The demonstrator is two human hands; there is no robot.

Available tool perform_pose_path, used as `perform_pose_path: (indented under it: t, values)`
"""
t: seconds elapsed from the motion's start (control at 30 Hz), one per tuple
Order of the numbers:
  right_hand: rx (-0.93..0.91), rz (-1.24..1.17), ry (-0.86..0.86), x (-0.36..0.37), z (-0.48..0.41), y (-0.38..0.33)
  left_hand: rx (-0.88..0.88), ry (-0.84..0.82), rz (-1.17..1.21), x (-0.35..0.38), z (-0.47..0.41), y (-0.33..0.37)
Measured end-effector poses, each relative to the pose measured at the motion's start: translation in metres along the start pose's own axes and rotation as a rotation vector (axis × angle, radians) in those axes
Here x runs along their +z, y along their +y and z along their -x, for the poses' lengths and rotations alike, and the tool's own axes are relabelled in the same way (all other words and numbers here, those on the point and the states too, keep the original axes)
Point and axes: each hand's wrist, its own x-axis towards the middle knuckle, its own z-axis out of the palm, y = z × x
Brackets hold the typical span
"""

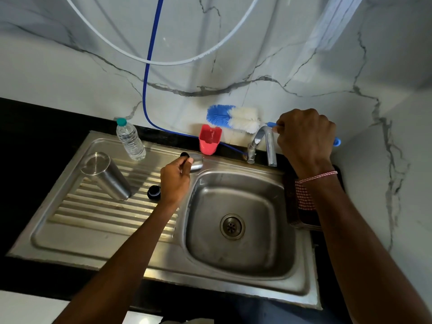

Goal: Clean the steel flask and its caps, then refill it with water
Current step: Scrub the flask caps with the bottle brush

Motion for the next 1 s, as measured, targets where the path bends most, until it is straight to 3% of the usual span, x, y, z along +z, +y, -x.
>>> perform_pose_path:
  t: [0.3, 0.63, 0.73, 0.83, 0.9, 1.0]
  values:
    - [-0.022, 0.033, 0.030, -0.016, -0.017, 0.007, -0.009, -0.022, 0.031, -0.001, -0.007, 0.007]
    - [0.047, -0.016, 0.032, -0.009, -0.007, -0.009, -0.143, -0.060, 0.156, -0.007, -0.015, 0.018]
    - [0.134, -0.243, -0.100, 0.027, 0.030, -0.015, -0.240, -0.083, 0.247, -0.006, -0.015, 0.015]
    - [0.267, -0.626, -0.353, 0.082, 0.087, -0.026, -0.414, -0.130, 0.379, -0.003, -0.015, 0.007]
    - [0.352, -0.900, -0.384, 0.115, 0.127, -0.031, -0.500, -0.173, 0.453, -0.001, -0.013, 0.005]
    - [0.417, -1.057, -0.357, 0.140, 0.182, -0.030, -0.530, -0.211, 0.517, 0.004, -0.003, 0.013]
